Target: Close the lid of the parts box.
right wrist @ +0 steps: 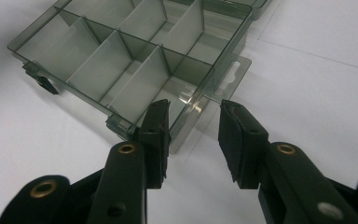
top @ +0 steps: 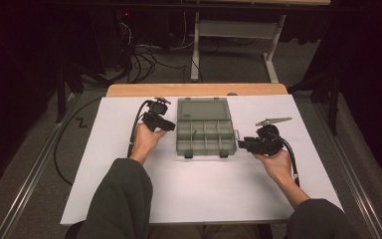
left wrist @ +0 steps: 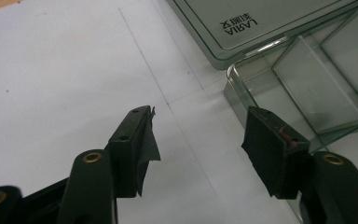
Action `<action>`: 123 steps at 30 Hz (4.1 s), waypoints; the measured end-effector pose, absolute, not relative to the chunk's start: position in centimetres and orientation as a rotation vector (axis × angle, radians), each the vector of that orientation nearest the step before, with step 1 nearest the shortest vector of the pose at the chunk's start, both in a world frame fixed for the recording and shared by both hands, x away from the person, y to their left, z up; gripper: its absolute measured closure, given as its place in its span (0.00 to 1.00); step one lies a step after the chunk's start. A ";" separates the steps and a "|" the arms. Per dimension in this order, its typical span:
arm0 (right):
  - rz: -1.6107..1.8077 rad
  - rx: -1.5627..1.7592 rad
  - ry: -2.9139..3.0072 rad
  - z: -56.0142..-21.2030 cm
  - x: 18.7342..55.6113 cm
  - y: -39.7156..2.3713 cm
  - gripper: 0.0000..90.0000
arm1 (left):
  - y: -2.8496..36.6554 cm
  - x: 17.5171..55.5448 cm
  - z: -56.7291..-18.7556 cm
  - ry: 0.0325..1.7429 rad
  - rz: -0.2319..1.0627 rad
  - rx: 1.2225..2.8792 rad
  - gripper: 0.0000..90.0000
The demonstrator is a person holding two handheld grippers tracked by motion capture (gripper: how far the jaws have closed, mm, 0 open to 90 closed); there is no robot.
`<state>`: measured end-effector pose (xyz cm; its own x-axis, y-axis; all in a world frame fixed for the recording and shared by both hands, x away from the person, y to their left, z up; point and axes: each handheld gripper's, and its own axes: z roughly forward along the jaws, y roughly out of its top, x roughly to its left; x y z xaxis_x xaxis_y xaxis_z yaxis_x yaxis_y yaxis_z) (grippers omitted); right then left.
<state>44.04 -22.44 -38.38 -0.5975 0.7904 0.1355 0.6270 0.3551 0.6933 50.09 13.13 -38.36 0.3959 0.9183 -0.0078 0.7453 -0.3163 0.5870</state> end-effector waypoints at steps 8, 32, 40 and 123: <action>1.038 1.291 2.412 -38.7 44.8 -22.0 0.73 | 12.5 50.8 -37.6 1.413 0.479 2.169 0.49; 0.905 1.353 2.468 -37.5 48.4 -19.5 0.79 | 10.5 53.5 -36.4 1.398 0.411 2.162 0.50; 0.818 1.377 2.491 -37.8 49.5 -18.9 0.80 | 10.4 54.2 -36.6 1.403 0.381 2.168 0.47; 0.770 1.466 2.496 -38.0 50.4 -18.5 0.82 | 11.6 57.6 -37.8 1.502 0.120 1.941 0.64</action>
<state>50.39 -18.51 -38.05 -0.5126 0.8489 0.1287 0.7738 0.3918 0.4977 57.57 11.59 -37.80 0.3324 0.8879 -0.3181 0.8264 -0.1116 0.5519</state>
